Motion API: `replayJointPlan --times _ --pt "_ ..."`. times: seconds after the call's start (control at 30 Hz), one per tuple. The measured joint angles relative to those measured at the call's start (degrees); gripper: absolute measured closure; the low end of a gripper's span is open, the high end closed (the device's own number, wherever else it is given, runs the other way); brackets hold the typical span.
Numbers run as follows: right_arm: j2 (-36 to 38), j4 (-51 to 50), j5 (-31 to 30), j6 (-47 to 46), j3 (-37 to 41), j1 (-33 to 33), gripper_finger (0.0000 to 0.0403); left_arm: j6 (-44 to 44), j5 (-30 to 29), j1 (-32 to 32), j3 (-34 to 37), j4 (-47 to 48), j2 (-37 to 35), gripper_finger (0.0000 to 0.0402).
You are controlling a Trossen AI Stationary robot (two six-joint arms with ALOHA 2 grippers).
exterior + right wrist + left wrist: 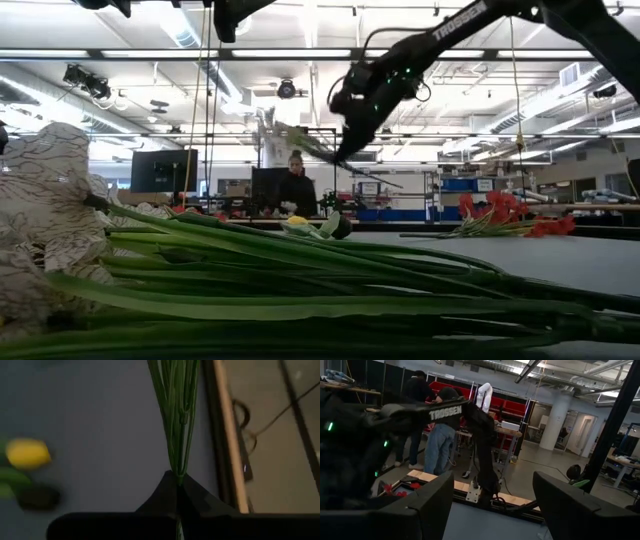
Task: Sort flowers into vase by color
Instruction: Put the top white flowers into the transparent vase
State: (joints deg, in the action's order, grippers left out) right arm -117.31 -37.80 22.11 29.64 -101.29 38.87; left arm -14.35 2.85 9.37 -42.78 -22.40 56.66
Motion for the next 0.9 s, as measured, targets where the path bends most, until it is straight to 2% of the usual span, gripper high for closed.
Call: replayJointPlan --times 0.13,0.27,0.53,0.63,0.9 --pt "0.7 6.4 4.2 -9.4 0.0 0.5 0.0396 0.0 0.0 0.0 0.0 0.0 0.0 0.0125" --pt "1.3 9.1 4.9 -16.3 -0.1 0.7 0.0396 0.0 0.0 0.0 0.0 0.0 0.0 0.0125" --pt "4.6 13.9 7.6 -23.2 6.4 0.7 0.0398 0.0 0.0 0.0 0.0 0.0 0.0 0.0125" --pt "9.3 24.0 8.1 -28.7 14.7 0.5 0.0398 0.0 0.0 0.0 0.0 0.0 0.0 0.0125" --pt "26.9 60.5 5.3 -47.5 44.9 -2.5 0.0398 0.0 0.0 0.0 0.0 0.0 0.0 0.0125"
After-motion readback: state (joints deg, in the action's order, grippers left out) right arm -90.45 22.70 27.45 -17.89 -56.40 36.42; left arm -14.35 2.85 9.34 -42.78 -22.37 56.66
